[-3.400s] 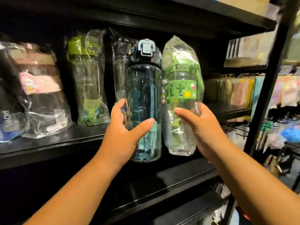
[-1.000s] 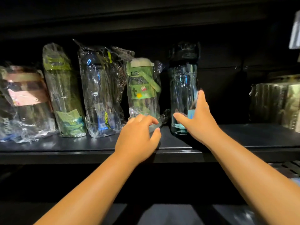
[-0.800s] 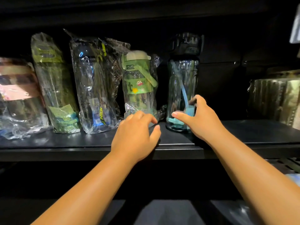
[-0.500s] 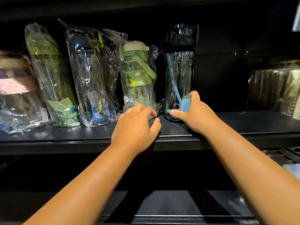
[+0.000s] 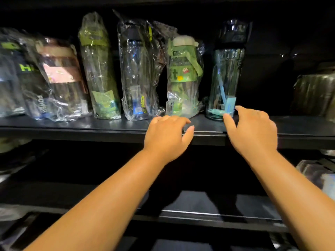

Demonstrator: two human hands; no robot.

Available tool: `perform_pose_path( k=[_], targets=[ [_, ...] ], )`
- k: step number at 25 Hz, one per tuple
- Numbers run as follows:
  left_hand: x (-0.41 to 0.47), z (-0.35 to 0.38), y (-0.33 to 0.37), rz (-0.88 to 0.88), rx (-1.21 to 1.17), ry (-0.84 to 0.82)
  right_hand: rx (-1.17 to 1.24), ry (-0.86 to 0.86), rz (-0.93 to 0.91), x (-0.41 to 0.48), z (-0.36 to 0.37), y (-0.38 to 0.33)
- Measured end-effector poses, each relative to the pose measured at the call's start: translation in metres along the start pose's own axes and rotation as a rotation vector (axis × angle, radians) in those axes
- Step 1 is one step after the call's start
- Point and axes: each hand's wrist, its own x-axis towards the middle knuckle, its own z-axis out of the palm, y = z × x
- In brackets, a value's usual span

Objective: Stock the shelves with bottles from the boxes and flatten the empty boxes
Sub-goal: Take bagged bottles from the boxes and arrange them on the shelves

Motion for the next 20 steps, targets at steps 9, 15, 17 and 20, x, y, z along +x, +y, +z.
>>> perform_pose_path(
  k=[9, 15, 17, 20],
  targets=[
    [-0.207, -0.017, -0.103, -0.176, 0.110, -0.042, 0.295, -0.258, -0.223, -0.219, 0.049, -0.134],
    [-0.448, -0.053, -0.173, -0.568, 0.157, -0.323, 0.322, -0.782, -0.370, -0.383, 0.065, -0.266],
    [-0.522, -0.067, -0.192, -0.677, 0.151, -0.364, 0.310, -0.914, -0.402, -0.439, 0.070, -0.299],
    [-0.604, -0.086, -0.220, -0.786, 0.165, -0.452, 0.315, -1.037, -0.431, -0.503, 0.077, -0.332]
  ],
)
